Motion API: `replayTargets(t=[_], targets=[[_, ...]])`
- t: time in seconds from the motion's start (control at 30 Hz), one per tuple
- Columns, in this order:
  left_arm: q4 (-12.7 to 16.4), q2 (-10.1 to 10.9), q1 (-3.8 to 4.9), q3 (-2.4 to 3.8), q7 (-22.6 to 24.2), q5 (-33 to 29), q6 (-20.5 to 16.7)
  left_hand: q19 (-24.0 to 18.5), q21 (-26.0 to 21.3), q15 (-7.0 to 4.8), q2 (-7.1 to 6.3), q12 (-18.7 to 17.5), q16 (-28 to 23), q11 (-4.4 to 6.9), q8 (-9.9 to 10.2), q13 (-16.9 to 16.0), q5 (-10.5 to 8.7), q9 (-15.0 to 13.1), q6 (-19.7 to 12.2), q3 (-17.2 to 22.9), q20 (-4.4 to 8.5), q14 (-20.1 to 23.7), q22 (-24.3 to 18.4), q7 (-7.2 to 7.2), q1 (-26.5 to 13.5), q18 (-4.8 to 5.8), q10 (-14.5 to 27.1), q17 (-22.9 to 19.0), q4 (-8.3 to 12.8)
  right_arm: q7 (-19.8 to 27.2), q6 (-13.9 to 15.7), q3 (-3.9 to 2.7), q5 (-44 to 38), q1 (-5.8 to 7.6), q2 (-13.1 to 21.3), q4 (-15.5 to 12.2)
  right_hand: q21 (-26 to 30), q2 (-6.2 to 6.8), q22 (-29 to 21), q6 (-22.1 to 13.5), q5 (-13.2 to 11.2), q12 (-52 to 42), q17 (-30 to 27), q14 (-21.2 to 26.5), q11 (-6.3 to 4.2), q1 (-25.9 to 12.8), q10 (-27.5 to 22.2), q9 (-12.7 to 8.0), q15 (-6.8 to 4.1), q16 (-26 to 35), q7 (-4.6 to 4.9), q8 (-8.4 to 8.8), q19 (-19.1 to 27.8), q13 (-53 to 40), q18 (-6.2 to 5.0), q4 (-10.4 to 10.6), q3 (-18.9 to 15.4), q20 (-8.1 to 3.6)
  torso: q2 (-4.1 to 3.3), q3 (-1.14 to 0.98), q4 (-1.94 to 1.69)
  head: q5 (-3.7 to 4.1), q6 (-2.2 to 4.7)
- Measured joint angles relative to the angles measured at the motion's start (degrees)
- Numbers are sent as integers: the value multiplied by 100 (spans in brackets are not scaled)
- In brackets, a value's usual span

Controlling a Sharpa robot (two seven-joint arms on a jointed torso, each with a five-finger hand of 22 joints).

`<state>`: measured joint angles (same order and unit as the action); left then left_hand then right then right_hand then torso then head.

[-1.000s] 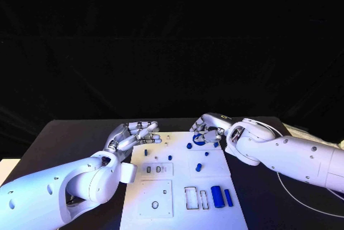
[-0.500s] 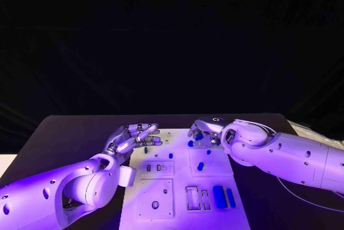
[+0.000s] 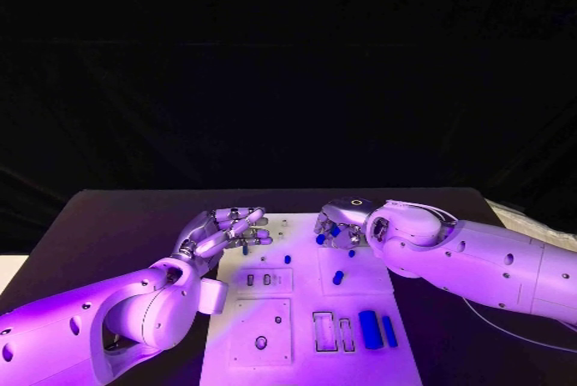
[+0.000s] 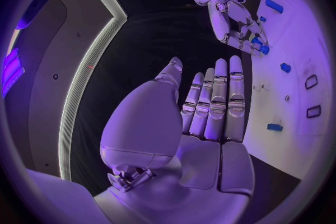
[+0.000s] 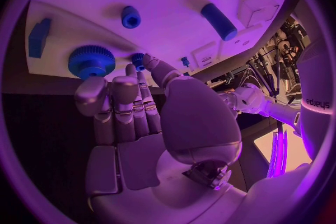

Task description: Assemble the parts on the task board

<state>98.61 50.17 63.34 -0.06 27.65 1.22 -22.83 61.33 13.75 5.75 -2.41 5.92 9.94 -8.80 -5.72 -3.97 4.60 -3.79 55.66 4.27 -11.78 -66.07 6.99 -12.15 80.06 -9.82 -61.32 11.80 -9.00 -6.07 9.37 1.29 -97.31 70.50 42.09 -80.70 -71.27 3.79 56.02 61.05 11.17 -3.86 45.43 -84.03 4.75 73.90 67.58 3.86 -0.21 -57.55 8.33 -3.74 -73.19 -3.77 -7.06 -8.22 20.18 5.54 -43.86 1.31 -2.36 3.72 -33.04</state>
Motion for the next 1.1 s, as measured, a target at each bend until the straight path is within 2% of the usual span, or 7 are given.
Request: replayTargets(t=[0.3,0.37,0.73,0.87,1.1], targets=[[11,9,0,0,-21,0,5,0,0,0,0,0,0,0,0,0,0,0,0,0,0,0,0,0,0,1,0,0,0,-89,-122,0,-89,2,-43,15,-268,25,364,102,0,0,377,0,-28,25,68,12,0,-389,-2,0,-81,-6,1,116,148,0,-23,3,-2,-16,-13],[12,10,0,0,-25,0,7,0,0,0,6,0,0,0,0,0,0,0,0,0,0,0,-1,0,7,0,0,-1,0,-102,-141,0,-100,2,-50,14,-330,39,439,118,-12,0,457,0,-28,11,68,15,0,-472,-15,0,-92,-11,67,143,175,11,-26,3,1,-16,-14],[4,4,1,0,-54,0,19,20,0,0,22,-27,-24,0,22,0,0,-1,0,17,-20,0,-6,0,22,1,0,11,17,-171,-159,-11,-142,18,-76,27,-477,60,662,378,-175,0,690,12,-91,-42,253,56,-17,-720,-89,-67,-142,-33,68,404,258,-20,-44,2,-2,4,-26],[0,2,1,0,-60,0,21,20,0,0,22,-27,-24,0,22,0,0,-1,0,17,-20,0,-6,0,22,1,0,11,17,-190,-71,-6,-143,15,-76,25,-570,-11,788,467,-293,0,792,1,-122,-7,366,81,-43,-828,-132,-90,-216,-51,67,481,333,-32,-49,1,-4,10,-26],[-7,0,1,0,-72,0,24,20,0,0,22,-27,-24,0,22,0,0,-1,0,1,-20,0,-12,0,22,1,0,23,33,-242,425,-5,-66,8,-111,-10,-617,-64,847,529,-254,-24,833,21,-142,0,426,96,-63,-860,-140,-103,-224,-62,66,572,410,-40,-57,-1,-13,9,-5]])
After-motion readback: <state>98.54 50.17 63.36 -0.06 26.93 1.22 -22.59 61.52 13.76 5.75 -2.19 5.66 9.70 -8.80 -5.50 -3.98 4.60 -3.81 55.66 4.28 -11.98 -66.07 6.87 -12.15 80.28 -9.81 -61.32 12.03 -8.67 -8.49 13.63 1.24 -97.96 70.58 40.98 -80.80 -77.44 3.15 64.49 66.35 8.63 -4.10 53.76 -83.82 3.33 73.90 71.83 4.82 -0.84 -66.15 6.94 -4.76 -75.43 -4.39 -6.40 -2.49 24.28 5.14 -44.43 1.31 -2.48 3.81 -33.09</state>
